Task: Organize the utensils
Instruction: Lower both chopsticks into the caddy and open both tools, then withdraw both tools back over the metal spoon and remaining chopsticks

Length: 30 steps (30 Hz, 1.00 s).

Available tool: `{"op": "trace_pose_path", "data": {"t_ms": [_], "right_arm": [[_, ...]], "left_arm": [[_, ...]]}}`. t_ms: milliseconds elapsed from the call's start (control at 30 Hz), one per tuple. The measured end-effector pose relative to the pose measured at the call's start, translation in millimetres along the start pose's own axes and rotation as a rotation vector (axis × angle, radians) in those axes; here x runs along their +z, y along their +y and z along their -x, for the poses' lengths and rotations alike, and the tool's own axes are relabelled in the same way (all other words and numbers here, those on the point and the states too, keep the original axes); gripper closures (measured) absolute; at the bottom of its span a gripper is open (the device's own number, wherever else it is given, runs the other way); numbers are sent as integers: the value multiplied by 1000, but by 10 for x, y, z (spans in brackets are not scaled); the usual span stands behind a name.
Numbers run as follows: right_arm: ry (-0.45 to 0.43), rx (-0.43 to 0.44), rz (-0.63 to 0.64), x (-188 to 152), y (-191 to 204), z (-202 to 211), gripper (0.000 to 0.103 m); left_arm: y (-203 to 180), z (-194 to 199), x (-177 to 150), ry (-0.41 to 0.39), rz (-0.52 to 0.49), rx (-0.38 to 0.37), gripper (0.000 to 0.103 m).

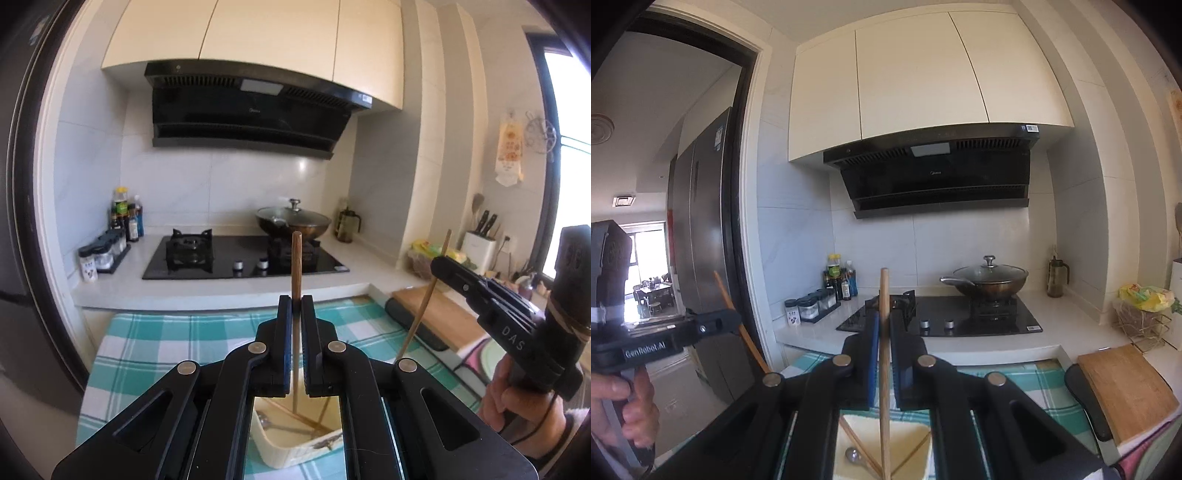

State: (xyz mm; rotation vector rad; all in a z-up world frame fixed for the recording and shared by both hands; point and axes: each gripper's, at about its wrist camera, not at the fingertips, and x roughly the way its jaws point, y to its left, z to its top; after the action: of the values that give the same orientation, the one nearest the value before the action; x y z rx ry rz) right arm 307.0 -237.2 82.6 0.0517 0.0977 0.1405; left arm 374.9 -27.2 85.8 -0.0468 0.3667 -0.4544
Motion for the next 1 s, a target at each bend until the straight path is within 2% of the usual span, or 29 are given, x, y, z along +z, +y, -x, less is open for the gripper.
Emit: {"op": "trace_pose_path", "data": {"t_ms": [33, 100, 233, 333, 433, 467, 500, 533, 567, 600, 667, 767, 900, 1000], "right_arm": [[2, -8, 2, -65, -3, -126, 97], [63, -12, -17, -241, -45, -426, 97], [273, -1, -33, -632, -160, -1020, 97], [386, 17, -61, -867, -213, -1250, 97], [463, 46, -113, -1007, -269, -1367, 96], [478, 43, -106, -1040, -259, -1358, 95], [489, 34, -91, -1057, -243, -1339, 89], [492, 35, -78, -1049, -224, -1303, 86], [491, 42, -75, -1060, -207, -1240, 75], [492, 48, -75, -1047, -196, -1155, 58], [489, 53, -57, -1072, -161, -901, 51], [527, 49, 3, -1170, -155, -471, 51], [601, 23, 11, -1623, -239, 201, 49], [671, -63, -31, -2113, -324, 672, 49]], "left_arm": [[25, -165, -76, 34, 9, 7, 101], [69, -416, -225, 94, 27, 12, 101], [174, -848, -540, 234, 66, 9, 101], [204, -1043, -723, 318, 95, 6, 100], [174, -1154, -856, 400, 102, 6, 99], [163, -1143, -877, 410, 99, 9, 94], [147, -1098, -901, 415, 93, 2, 83], [130, -1038, -918, 419, 85, -2, 74], [122, -947, -936, 417, 75, -1, 54], [111, -832, -967, 413, 59, 6, 38], [93, -572, -1088, 423, 18, 4, 31], [109, -237, -1490, 513, -7, -11, 18], [91, 98, -2364, 673, 7, 26, 16], [-7, 266, -2935, 723, 54, 83, 16]]}}
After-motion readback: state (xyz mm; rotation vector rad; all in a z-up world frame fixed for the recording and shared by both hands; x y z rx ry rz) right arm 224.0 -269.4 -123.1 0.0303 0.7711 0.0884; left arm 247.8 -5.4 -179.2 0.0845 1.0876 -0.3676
